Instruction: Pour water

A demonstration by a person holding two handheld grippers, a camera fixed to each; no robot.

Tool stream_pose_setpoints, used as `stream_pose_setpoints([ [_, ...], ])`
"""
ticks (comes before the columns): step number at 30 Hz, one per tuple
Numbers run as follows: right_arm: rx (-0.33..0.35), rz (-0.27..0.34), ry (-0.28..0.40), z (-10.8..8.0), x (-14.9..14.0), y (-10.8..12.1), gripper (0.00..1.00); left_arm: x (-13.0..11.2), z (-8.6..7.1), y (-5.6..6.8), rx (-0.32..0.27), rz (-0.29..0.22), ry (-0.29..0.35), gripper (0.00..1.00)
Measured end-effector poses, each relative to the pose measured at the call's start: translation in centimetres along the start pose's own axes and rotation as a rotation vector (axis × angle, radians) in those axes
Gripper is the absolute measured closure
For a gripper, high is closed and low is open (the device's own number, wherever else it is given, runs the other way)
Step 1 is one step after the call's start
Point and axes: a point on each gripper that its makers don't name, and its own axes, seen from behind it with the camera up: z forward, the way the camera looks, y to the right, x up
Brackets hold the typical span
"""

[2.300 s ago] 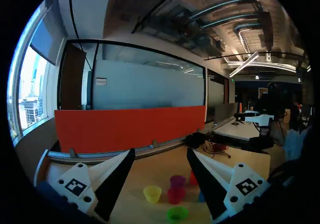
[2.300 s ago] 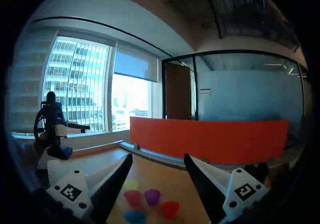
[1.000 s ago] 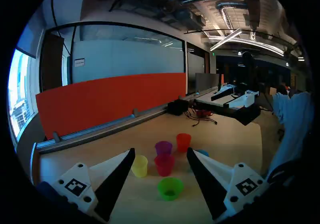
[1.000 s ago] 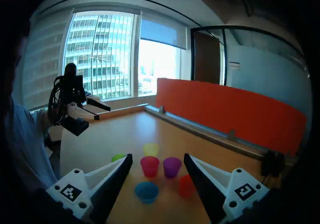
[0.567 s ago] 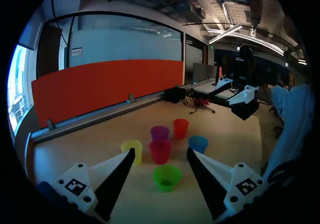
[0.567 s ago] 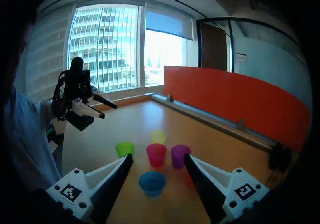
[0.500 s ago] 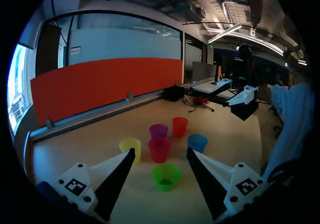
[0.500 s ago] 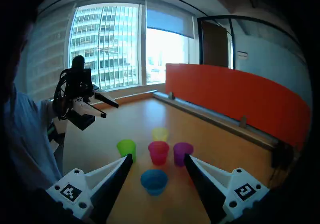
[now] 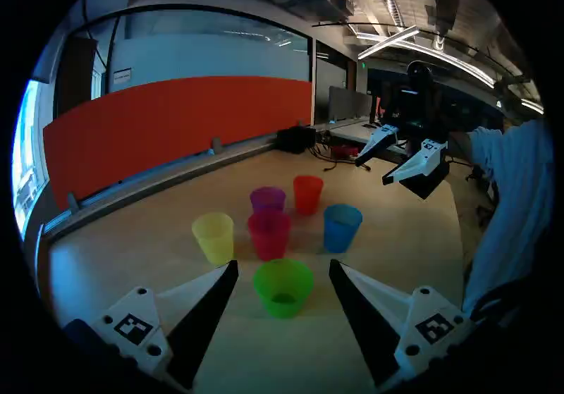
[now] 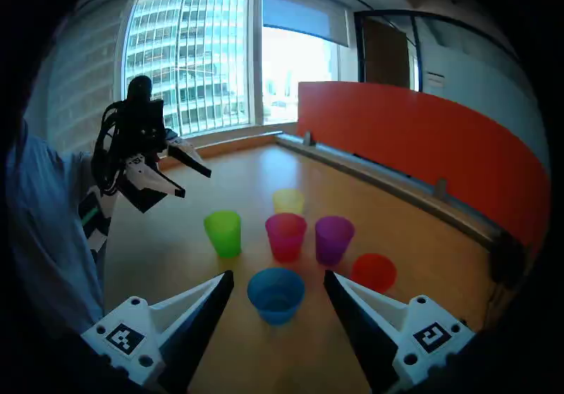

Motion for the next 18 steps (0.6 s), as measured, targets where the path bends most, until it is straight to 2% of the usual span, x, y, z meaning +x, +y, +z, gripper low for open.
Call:
stream_pose_setpoints([
  [7, 0.008, -0.011, -0.054, 1.1, -2.9, -0.3, 0.00, -3.2, 0.7, -0.1, 0.012, 0.039, -0.076, 0.04],
  [18, 0.016, -0.020, -0.111, 2.9, -5.8, -0.4, 0.00, -6.4, 2.2, 0.8, -0.045, 0.042, -0.140, 0.04],
])
